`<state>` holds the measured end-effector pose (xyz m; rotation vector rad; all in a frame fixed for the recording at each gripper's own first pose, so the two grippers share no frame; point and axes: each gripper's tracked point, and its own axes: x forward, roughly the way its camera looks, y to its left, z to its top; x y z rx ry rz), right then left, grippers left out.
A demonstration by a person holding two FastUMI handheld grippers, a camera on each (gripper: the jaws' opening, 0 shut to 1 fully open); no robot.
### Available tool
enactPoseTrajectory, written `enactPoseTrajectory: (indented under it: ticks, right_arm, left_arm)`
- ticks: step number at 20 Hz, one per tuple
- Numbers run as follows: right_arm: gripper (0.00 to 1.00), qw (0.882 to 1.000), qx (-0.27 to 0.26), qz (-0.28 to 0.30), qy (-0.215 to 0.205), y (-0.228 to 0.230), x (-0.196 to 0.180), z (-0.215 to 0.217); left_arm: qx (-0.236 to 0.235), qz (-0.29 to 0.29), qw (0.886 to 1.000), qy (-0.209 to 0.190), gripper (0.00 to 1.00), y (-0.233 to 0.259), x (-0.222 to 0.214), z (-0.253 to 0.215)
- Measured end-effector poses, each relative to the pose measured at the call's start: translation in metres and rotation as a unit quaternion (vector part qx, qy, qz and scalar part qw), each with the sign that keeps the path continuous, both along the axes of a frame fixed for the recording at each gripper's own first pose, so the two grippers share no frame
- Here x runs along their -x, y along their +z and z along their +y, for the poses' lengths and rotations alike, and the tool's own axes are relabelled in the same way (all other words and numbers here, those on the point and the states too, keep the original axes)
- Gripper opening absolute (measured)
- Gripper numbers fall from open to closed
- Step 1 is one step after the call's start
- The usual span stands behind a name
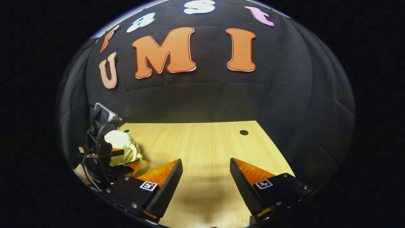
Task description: First open the suitcase, pack the skin care products into it, and then close the suitcase.
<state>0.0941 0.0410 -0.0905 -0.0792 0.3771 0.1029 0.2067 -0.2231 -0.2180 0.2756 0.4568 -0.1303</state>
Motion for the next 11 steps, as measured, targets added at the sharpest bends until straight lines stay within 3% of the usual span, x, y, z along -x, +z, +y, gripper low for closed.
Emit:
enactPoseTrajectory:
  ticks: [3, 7, 11]
  right_arm:
    - [0.96, 1.000, 0.003, -0.031, -0.001, 0.023, 0.006, 0.018]
    - [0.95, 0.998, 0.005, -0.068, -0.002, 0.049, 0.018, 0.045]
    - [0.95, 0.996, 0.000, -0.087, -0.003, 0.065, 0.033, 0.068]
  left_arm:
    - [0.065, -0.082, 0.994, -0.003, 0.99, 0.077, 0.015, 0.007]
    - [0.126, -0.169, 0.977, 0.013, 0.99, 0.169, 0.034, 0.048]
    - [0.166, -0.217, 0.962, 0.023, 0.99, 0.221, 0.063, 0.093]
